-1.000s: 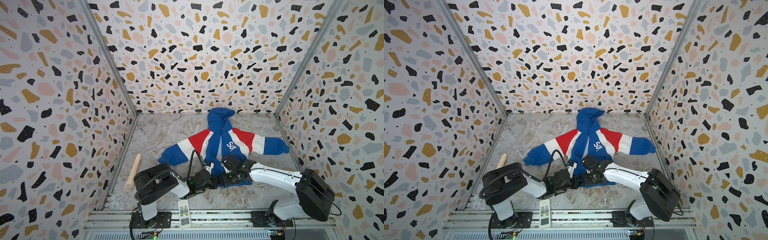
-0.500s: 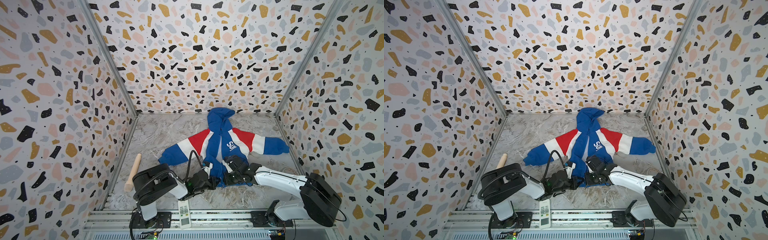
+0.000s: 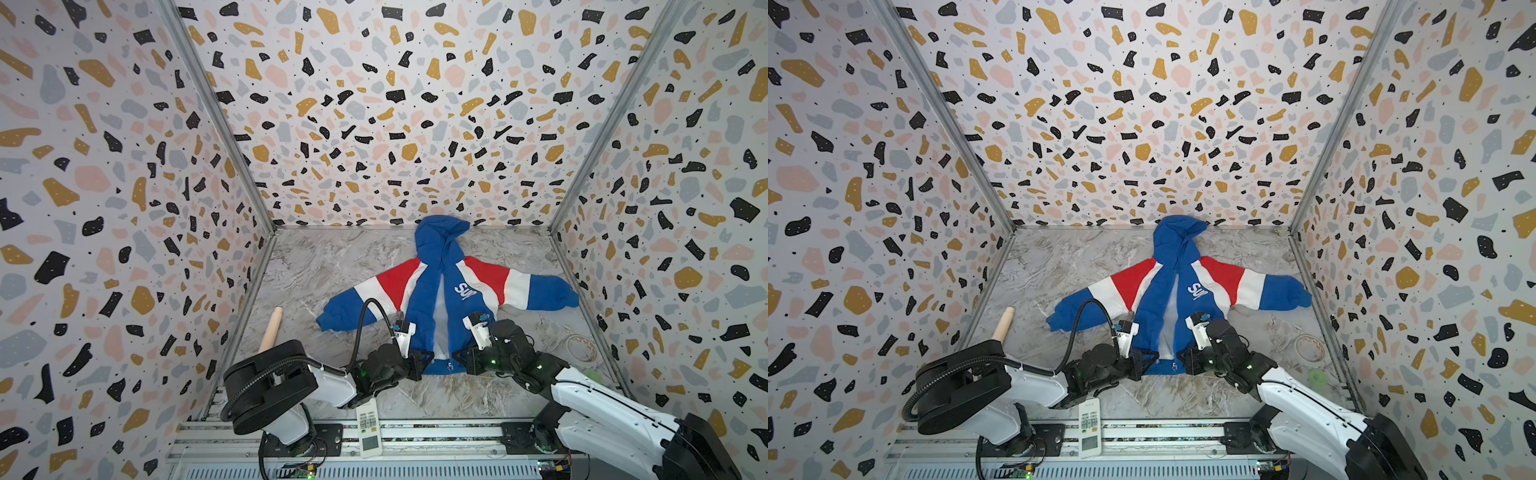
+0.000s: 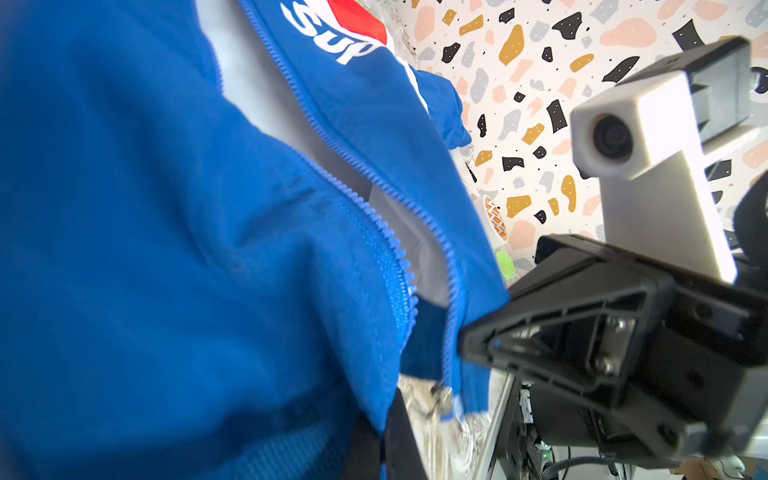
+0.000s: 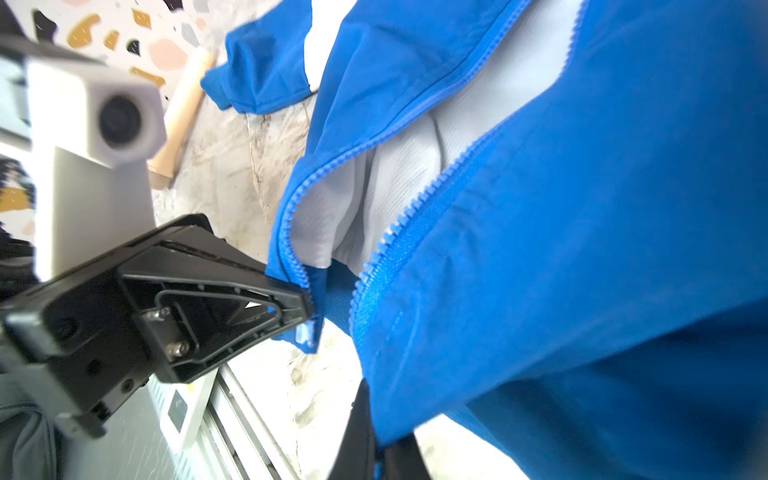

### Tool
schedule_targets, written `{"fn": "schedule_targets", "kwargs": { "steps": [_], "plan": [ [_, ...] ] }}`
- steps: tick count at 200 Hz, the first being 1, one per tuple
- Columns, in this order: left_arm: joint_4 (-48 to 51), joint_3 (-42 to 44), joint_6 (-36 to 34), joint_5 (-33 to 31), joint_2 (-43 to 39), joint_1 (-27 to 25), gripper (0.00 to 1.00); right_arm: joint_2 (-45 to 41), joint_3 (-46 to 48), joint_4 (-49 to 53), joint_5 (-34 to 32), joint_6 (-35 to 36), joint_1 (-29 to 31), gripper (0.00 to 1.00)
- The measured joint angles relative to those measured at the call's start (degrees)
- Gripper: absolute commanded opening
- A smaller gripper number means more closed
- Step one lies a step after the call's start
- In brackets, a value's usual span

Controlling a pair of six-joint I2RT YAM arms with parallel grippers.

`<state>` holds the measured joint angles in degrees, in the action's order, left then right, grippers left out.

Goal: Zip up the jacket

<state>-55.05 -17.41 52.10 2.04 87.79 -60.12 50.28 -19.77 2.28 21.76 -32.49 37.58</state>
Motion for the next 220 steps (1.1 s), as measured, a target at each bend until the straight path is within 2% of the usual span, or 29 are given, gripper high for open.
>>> {"fn": "schedule_targets", "kwargs": {
  "steps": [45, 81, 124, 220],
  "plan": [
    [-10.5, 5.1, 1.8, 1.7, 0.0, 0.1, 0.00, -5.4, 7.5, -8.5, 6.6, 1.1, -3.3, 0.00],
    [-17.1, 7.2, 2.8, 2.6, -1.4, 0.4, 0.00, -6.7, 8.3, -13.7, 9.5, 2.7, -3.6, 0.00],
    [-18.5, 6.4, 2.2, 3.0, -3.6, 0.4, 0.00, -6.8, 8.1, -16.7, 12.8, 3.9, -4.0, 0.00],
    [-20.1, 7.0, 0.4, 1.5, -5.8, 0.4, 0.00, -5.0, 8.1, -26.4, 26.3, 2.4, -7.3, 0.00]
  ]
}}
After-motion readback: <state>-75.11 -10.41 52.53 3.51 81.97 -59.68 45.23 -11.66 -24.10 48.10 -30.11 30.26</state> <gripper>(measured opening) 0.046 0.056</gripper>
